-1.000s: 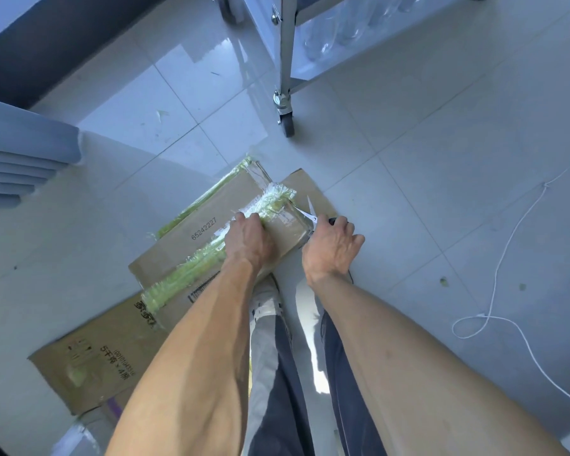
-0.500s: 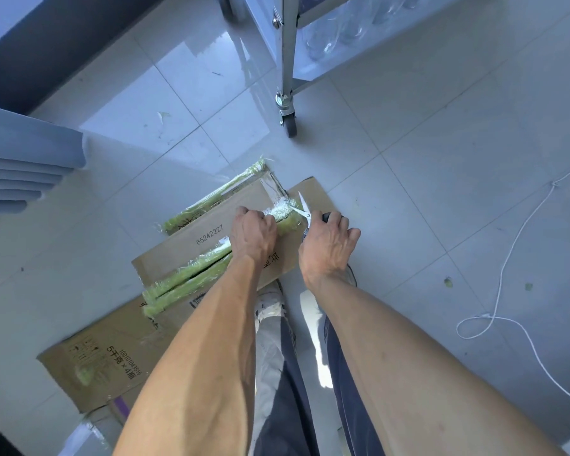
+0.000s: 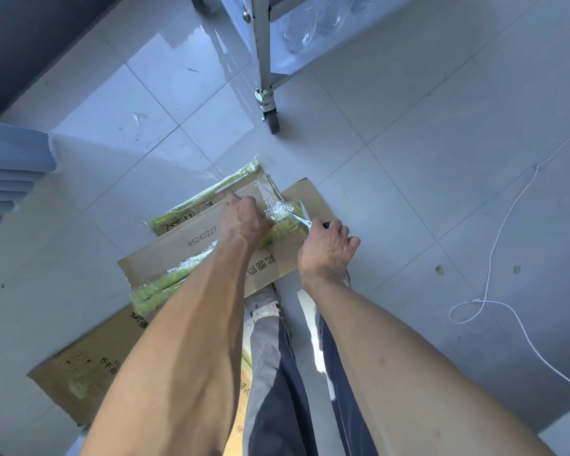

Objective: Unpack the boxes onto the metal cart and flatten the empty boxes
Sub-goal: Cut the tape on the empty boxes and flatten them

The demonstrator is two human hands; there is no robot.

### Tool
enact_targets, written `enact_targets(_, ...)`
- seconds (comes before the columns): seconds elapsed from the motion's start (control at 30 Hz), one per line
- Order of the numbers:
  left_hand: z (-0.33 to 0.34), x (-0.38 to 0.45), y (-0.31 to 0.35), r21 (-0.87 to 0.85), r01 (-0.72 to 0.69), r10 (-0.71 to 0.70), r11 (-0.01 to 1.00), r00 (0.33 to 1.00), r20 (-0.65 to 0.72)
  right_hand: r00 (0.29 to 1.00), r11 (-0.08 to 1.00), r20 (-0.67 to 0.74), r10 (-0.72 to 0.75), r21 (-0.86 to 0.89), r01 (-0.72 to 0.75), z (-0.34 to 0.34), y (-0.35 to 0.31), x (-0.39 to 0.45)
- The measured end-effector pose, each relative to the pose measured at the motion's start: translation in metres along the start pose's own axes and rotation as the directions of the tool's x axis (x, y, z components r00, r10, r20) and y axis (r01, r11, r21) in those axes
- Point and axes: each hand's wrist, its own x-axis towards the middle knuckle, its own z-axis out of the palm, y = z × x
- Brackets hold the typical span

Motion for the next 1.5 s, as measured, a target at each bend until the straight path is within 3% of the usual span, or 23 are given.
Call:
enact_targets(0.1, -0.004, -0.002, 0.003, -0.011, 0.006, -0.006, 1.000, 0.999, 0.036, 1.000, 1.000, -0.014, 0.025, -0.018, -0.026, -0.003, 0.006, -0.004)
enact_targets(0.27, -0.007, -0.001, -0.001, -0.037, -0.004, 0.008, 0.999, 0.994, 0.113, 0.998, 0.997, -0.040, -0.053, -0.062, 0.051, -0.015, 0.011, -0.002)
enact_targets(0.47, 0.013, -0.025, -0.008, -0.144, 0.036, -0.022, 0.989, 0.995, 0.094, 0.998, 0.993, -0.003, 0.069, -0.097, -0.069, -0.018, 0.023, -0.014)
enact_targets(0.8, 0.023, -0.038, -0.005, -0.184, 0.037, -0.039, 0.982, 0.999, -0.010, 0.983, 0.979, -0.047, -0.178, -0.109, 0.172, -0.011, 0.028, -0.015)
enact_targets(0.97, 0.027, -0.046, 0.001, -0.202, 0.045, -0.061, 0.978, 0.995, -0.076, 0.972, 0.980, -0.125, -0.197, -0.045, 0.193, -0.008, 0.036, -0.014)
enact_targets(1.2, 0.027, -0.058, 0.007, -0.205, 0.068, -0.092, 0.976, 0.990, -0.110, 0.976, 0.976, 0.012, -0.219, -0.005, 0.219, -0.016, 0.047, -0.022)
enact_targets(1.4, 0.029, -0.067, 0.009, -0.221, 0.076, -0.103, 0.972, 0.988, -0.115, 0.948, 0.955, -0.138, -0.287, -0.123, 0.271, -0.016, 0.051, -0.021)
enact_targets(1.5, 0.028, -0.065, 0.009, -0.248, 0.086, -0.127, 0.965, 0.980, -0.152, 0.938, 0.945, -0.138, -0.317, -0.125, 0.301, -0.015, 0.051, -0.017)
